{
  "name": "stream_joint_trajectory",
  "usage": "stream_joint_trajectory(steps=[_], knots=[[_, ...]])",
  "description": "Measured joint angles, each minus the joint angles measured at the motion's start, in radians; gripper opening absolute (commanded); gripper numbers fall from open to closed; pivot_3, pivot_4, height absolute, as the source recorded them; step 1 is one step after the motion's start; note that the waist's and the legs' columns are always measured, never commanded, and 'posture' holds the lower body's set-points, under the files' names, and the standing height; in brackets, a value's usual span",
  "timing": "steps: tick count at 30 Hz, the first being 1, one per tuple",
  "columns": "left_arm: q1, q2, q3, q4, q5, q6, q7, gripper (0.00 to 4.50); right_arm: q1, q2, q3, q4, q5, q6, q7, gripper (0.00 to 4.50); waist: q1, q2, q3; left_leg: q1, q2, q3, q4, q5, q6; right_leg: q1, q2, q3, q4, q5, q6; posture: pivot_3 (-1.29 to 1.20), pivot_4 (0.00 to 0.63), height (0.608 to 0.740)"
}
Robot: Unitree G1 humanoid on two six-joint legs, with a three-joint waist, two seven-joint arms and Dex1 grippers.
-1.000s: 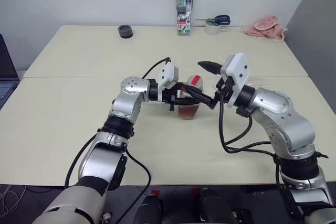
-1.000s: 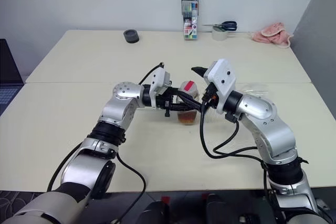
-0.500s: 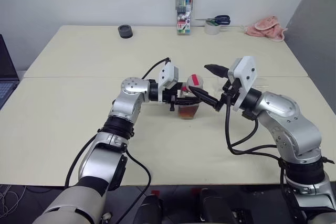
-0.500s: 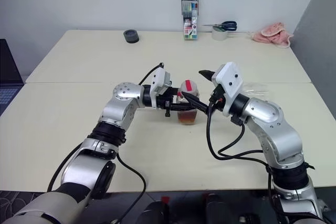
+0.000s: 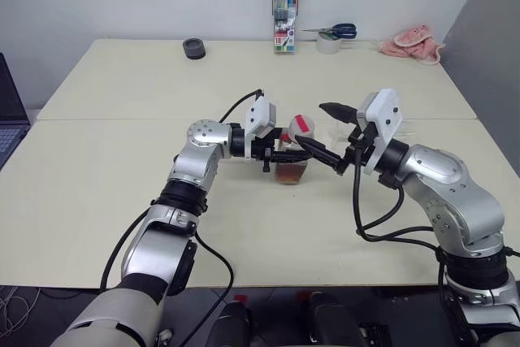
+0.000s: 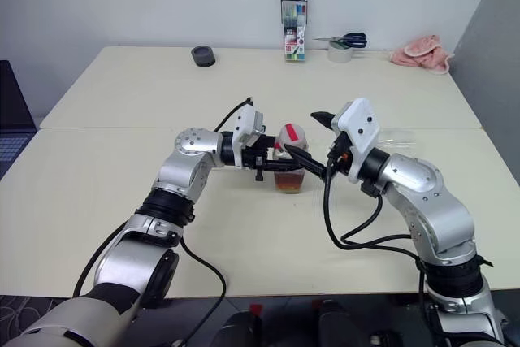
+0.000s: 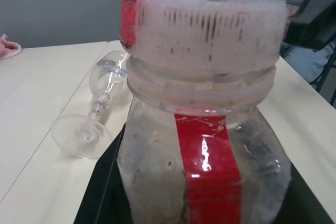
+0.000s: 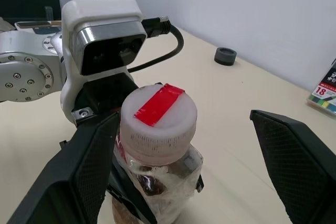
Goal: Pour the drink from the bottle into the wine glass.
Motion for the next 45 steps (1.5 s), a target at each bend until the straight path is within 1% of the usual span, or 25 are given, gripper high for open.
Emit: stream_joint_trajectory(steps=[7,16,27,31,35,38,42,45], knots=[[0.002,0.002,0.002,0.0,0.0,0.0,0.003,1.69,0.002,-0.007,-0.007,0.0,0.011,0.002,0.0,4.21,0.0,0.0,0.0,0.0,0.0,0.0,0.0,0.0,0.0,0.0,0.0,0.0,0.0,0.0,0.0,0.0,0.15,0.74],[0.021,0.011,0.005,0.0,0.0,-0.001,-0.01,1.69,0.002,-0.015,-0.058,-0.017,0.036,0.028,-0.024,4.21,0.001,0.0,0.0,0.0,0.0,0.0,0.0,0.0,0.0,0.0,0.0,0.0,0.0,0.0,0.0,0.0,0.15,0.74],[0.022,0.01,0.005,-0.001,0.0,-0.001,-0.015,1.69,0.002,-0.021,-0.059,-0.018,0.038,0.035,-0.021,4.21,0.001,0.0,0.0,0.0,0.0,0.0,0.0,0.0,0.0,0.0,0.0,0.0,0.0,0.0,0.0,0.0,0.15,0.74],[0.022,0.01,0.005,-0.001,0.0,-0.002,-0.015,1.69,0.007,-0.059,-0.093,-0.042,0.09,0.053,0.007,4.21,0.001,0.0,0.0,0.0,0.0,0.0,0.0,0.0,0.0,0.0,0.0,0.0,0.0,0.0,0.0,0.0,0.15,0.74],[0.022,0.01,0.005,-0.002,0.0,-0.002,-0.014,1.69,0.009,-0.093,-0.134,-0.098,0.194,0.1,0.046,4.21,0.001,0.0,0.0,0.0,0.0,0.0,0.0,-0.001,0.002,0.0,0.0,0.0,0.0,0.0,0.0,0.0,0.15,0.74],[0.023,0.01,0.005,-0.004,-0.004,0.004,-0.015,1.69,0.005,-0.083,-0.094,-0.123,0.191,0.109,0.033,4.21,-0.001,0.0,0.0,0.0,0.0,0.0,0.0,-0.001,0.003,0.0,0.0,0.0,0.0,0.0,0.0,0.0,0.15,0.74],[0.023,0.001,0.005,-0.016,-0.014,0.026,-0.018,1.69,-0.015,-0.034,0.03,-0.1,0.096,0.078,-0.017,4.21,0.0,0.0,0.0,0.0,0.0,0.0,0.0,-0.001,0.002,0.0,0.0,0.0,0.0,0.0,0.0,0.0,0.15,0.74],[0.023,0.001,0.005,-0.018,-0.014,0.028,-0.019,1.69,-0.037,-0.01,0.053,-0.068,0.045,0.05,-0.043,4.21,0.0,0.0,0.0,0.0,0.0,0.0,0.001,0.0,0.0,0.0,0.0,0.0,0.0,0.0,0.0,0.0,0.15,0.74]])
